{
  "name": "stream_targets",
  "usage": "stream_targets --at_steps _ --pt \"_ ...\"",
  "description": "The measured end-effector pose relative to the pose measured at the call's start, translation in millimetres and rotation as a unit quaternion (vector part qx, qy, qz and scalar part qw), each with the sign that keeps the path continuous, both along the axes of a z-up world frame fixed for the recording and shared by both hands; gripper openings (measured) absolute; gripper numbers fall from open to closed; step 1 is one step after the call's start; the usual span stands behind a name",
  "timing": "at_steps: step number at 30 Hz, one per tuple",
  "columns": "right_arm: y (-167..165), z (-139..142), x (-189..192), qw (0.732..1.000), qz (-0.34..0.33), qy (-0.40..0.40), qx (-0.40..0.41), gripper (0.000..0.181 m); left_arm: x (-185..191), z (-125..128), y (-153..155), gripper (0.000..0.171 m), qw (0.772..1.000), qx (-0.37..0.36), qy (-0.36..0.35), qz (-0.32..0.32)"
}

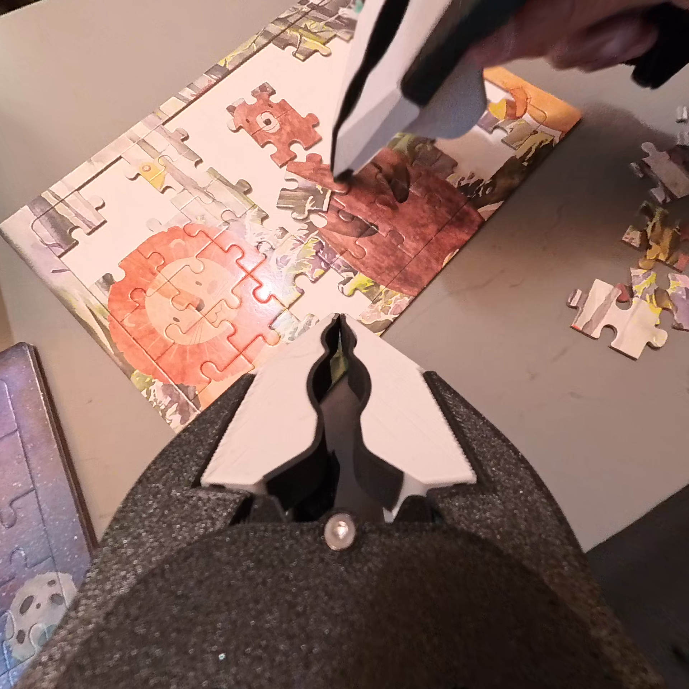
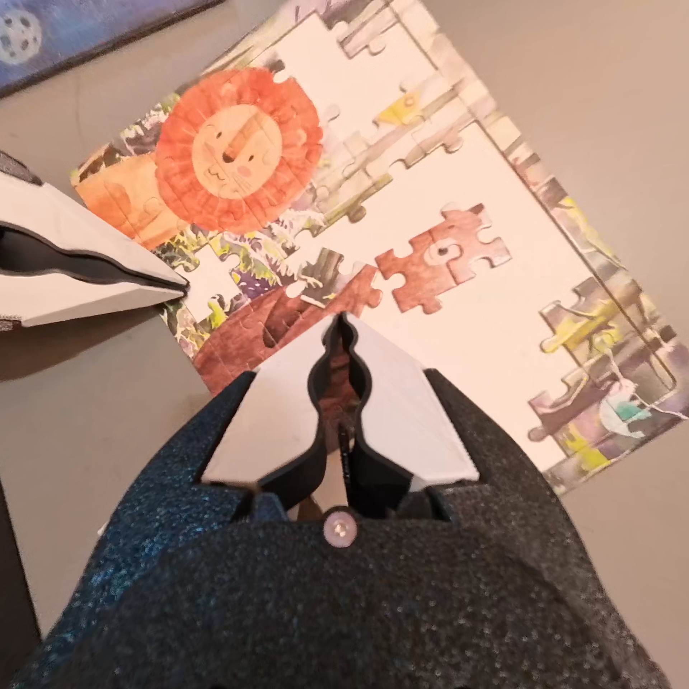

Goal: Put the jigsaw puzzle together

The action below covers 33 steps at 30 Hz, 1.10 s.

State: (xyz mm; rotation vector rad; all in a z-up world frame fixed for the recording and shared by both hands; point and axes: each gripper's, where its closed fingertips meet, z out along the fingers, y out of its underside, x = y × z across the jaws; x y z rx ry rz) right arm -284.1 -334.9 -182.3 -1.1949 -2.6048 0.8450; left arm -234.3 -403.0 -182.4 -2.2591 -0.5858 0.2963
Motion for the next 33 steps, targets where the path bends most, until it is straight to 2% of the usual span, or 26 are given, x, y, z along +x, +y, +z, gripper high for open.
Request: stream_targets --at_steps 9,13,19,23,26,28,30,33 --pt "-18 5 2 1.0 0.017 0.023 -0.004 0.0 0 0 0 0.0 1.0 0.0 0.001 0.0" --pt "-12 11 -8 0.999 -0.001 0.04 -0.01 0.0 0 0 0 0.0 1.0 0.0 0.0 0.0" --pt "-10 1 -11 0.998 0.005 0.058 0.031 0.0 0 0 0 0.0 1.0 0.001 -0.002 0.0" --pt "-7 1 -9 0.999 -0.018 0.045 0.005 0.0 0 0 0 0.0 1.0 0.001 -0.003 0.0" --pt "-17 3 -6 0.998 -0.029 0.013 -0.05 0.002 0 0 0 0.0 1.0 0.001 -0.002 0.001" --pt "-13 7 -9 0.998 -0.031 0.022 -0.047 0.004 0 0 0 0.0 1.0 0.001 -0.003 0.001" --pt "-7 12 -12 0.999 -0.012 0.039 -0.031 0.005 0 0 0 0.0 1.0 0.001 -0.003 0.001" --pt "-20 15 2 0.997 0.07 0.03 -0.032 0.024 0 0 0 0.0 1.0 0.0 -0.002 0.0"
